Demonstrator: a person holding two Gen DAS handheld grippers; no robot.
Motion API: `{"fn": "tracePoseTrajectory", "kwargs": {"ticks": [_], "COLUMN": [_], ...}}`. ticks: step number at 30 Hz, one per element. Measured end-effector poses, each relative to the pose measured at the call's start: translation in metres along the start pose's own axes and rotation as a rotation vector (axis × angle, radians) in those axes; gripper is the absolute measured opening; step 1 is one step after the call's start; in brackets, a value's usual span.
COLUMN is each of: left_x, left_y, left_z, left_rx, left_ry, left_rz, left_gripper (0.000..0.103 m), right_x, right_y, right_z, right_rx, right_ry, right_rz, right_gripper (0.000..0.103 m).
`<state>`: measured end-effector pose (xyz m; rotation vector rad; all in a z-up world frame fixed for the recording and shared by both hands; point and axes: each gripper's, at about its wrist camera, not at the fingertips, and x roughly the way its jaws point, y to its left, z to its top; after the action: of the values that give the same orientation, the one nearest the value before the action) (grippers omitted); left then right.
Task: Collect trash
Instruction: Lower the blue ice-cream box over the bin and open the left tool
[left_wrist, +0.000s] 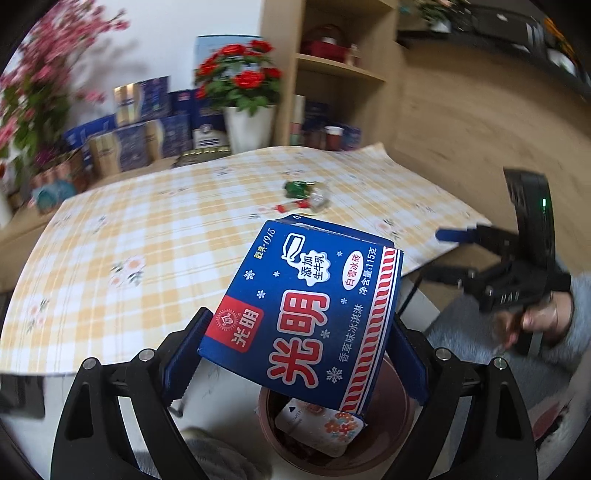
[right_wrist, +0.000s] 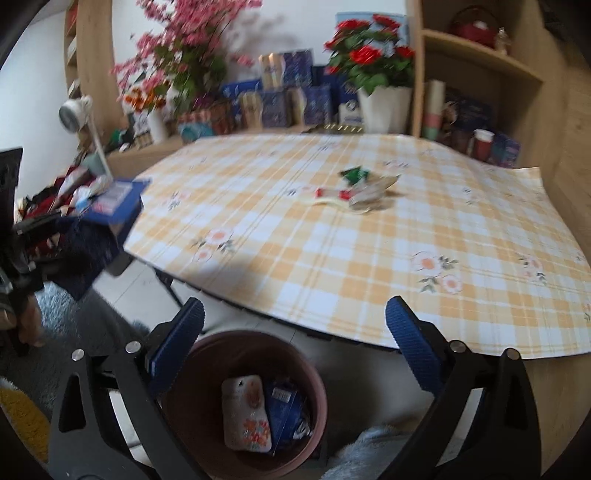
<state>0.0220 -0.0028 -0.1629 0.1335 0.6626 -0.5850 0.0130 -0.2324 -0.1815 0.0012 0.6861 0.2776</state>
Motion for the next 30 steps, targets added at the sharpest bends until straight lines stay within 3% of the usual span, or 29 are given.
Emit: {"fn": "tracePoseTrajectory", "kwargs": {"ticks": [12, 20, 30], "left_x": [0.037, 0.059, 0.067], "left_y": [-0.009, -0.019, -0.028], "left_z": [-0.020, -0.032, -0.035], "left_rx": [0.021, 0.050, 0.085], "left_ry": [0.064, 0.158, 0.188], "left_rz": [-0.110, -0.131, -0.141], "left_gripper": [0.087, 0.087, 0.088], "right_x": [0.002, 0.006, 0.010], "right_y": [-0.014, -0.020, -0.008], "right_z": [-0.014, -0.016, -0.015], "right_rx": [0.091, 0.129, 0.093], "right_ry": [-0.023, -0.022, -0.014], "right_rz": [-0.101, -0.092, -0.084], "right_gripper": [0.097, 0.097, 0.097]}}
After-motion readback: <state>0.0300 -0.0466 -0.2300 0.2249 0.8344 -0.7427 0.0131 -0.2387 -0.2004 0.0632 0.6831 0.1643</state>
